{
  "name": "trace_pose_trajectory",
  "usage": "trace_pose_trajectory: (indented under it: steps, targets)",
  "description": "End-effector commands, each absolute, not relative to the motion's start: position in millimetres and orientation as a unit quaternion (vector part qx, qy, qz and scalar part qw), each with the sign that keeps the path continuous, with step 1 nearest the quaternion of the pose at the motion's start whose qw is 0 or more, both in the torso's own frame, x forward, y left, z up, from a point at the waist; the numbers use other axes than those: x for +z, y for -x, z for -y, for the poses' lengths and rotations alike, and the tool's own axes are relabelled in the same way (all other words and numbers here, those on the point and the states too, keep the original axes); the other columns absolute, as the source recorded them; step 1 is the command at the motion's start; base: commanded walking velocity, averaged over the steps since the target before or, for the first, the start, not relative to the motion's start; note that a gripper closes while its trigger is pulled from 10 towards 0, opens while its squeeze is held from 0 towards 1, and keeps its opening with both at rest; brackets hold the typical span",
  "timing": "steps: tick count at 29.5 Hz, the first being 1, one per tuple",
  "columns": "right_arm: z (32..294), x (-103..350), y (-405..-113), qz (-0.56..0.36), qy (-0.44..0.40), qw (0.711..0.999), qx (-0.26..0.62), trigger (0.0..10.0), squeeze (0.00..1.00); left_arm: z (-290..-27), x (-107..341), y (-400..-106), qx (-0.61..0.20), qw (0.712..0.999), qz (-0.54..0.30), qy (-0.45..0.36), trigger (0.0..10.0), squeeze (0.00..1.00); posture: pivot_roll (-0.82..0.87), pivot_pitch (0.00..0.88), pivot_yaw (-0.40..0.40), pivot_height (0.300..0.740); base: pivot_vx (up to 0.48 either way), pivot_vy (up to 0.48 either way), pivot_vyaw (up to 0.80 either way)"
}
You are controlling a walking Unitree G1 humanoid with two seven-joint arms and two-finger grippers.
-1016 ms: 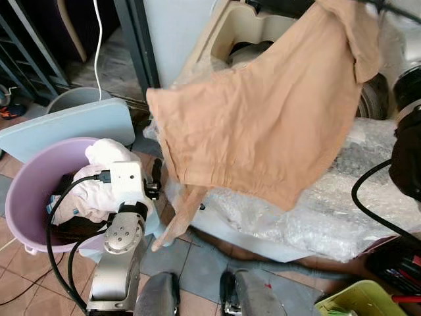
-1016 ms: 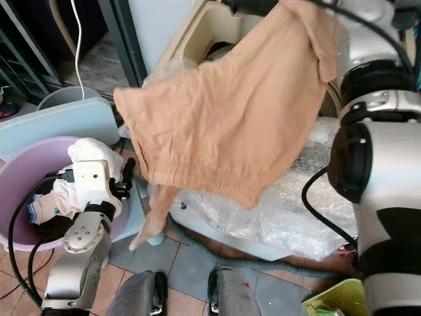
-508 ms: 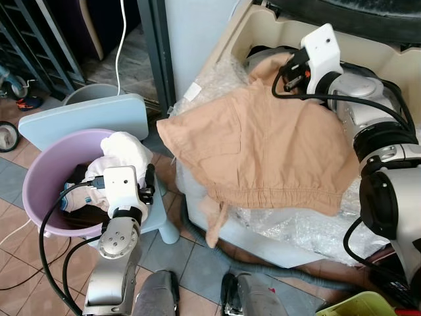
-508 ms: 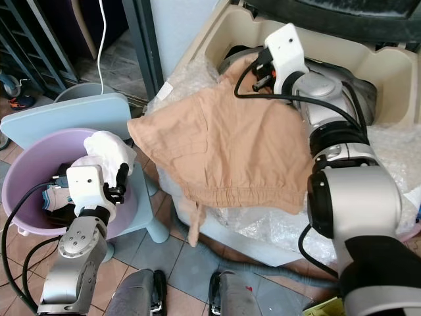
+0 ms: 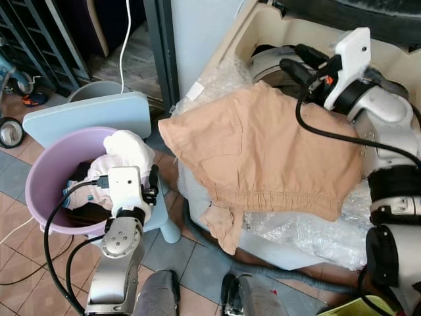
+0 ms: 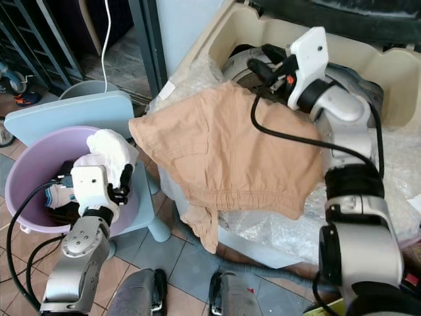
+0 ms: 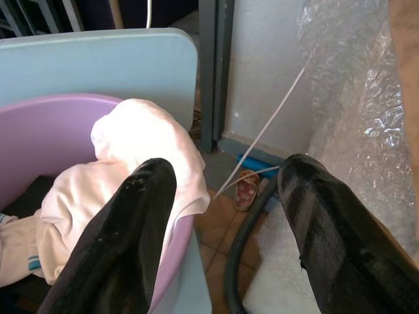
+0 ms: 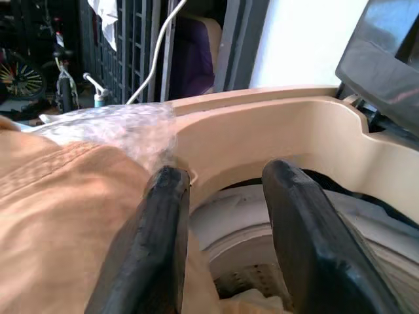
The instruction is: Clothes washing
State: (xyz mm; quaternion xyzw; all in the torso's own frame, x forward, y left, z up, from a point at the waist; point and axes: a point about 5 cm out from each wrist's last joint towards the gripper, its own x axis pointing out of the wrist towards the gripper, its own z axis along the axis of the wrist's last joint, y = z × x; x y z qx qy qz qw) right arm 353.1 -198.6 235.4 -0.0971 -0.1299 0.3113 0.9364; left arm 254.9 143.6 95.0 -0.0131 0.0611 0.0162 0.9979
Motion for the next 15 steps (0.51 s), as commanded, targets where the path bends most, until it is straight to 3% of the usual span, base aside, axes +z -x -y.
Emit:
trace_pose_trajectory:
  steps: [1, 5, 14, 15]
  targets:
    - [188, 246, -336, 0.156, 0.068, 0.927, 0.335, 10.0, 1.0, -142, 95, -256, 0.012, 0.998, -0.06, 0.014, 10.0, 0.0, 0.0, 0.138, 0.006, 0.74, 0.0, 0.0, 0.0]
    - [169, 239, -308, 0.132, 0.047, 0.902, 0.407, 10.0, 1.0, -138, 95, -257, -0.005, 0.998, -0.057, 0.008, 10.0, 0.0, -0.01, 0.14, 0.015, 0.74, 0.0, 0.0, 0.0]
    - [153, 238, -294, 0.112, 0.087, 0.879, 0.455, 10.0, 1.0, -135, 98, -262, -0.01, 0.999, -0.05, 0.01, 10.0, 0.0, -0.02, 0.138, 0.014, 0.74, 0.0, 0.0, 0.0]
    - [141, 227, -289, 0.103, 0.117, 0.87, 0.467, 10.0, 1.0, -134, 98, -261, -0.011, 0.999, -0.047, 0.009, 10.0, 0.0, -0.02, 0.139, 0.011, 0.74, 0.0, 0.0, 0.0]
